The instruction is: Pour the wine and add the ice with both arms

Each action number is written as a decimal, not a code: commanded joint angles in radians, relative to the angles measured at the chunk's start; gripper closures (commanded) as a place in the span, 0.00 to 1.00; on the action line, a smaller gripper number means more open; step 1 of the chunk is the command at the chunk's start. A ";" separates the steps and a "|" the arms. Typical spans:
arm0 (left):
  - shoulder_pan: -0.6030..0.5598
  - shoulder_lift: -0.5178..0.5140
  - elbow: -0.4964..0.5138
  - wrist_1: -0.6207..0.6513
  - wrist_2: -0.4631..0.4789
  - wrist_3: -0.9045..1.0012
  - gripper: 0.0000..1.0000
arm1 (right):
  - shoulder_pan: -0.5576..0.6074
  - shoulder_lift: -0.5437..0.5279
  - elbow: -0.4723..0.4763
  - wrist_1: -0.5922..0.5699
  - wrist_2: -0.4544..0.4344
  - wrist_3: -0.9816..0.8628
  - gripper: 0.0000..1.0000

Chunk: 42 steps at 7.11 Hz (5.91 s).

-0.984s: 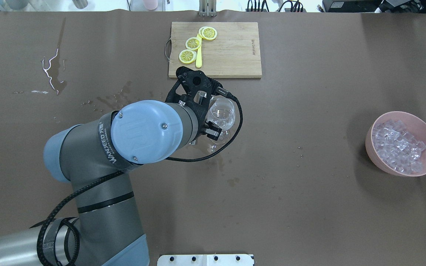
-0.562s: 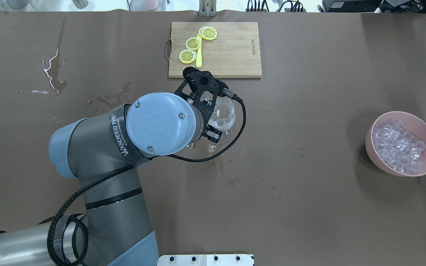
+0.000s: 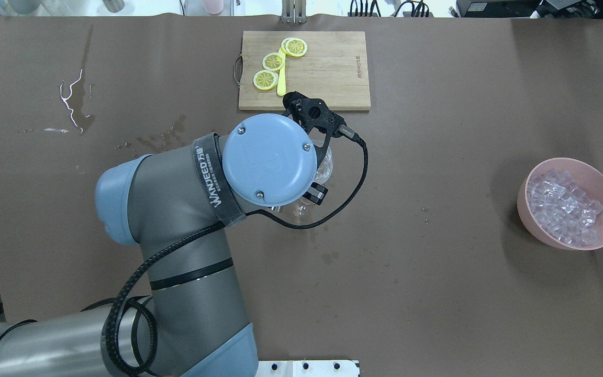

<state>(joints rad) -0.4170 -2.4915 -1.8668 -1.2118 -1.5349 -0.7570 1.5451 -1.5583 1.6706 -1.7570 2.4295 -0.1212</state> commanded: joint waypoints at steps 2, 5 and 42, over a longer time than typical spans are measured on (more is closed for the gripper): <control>-0.008 -0.026 0.008 0.089 -0.002 0.065 1.00 | 0.000 0.011 0.003 0.001 -0.001 0.000 0.00; -0.013 -0.120 0.049 0.245 -0.001 0.107 1.00 | 0.000 0.012 0.003 0.001 -0.001 0.000 0.00; 0.104 0.606 0.142 -0.167 0.996 -1.319 1.00 | -0.273 0.043 0.327 0.148 -0.013 0.365 0.00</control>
<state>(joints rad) -0.3130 -1.8947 -1.7700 -1.3791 -0.5491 -2.0289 1.2768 -1.5151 1.9986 -1.6110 2.4159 0.2422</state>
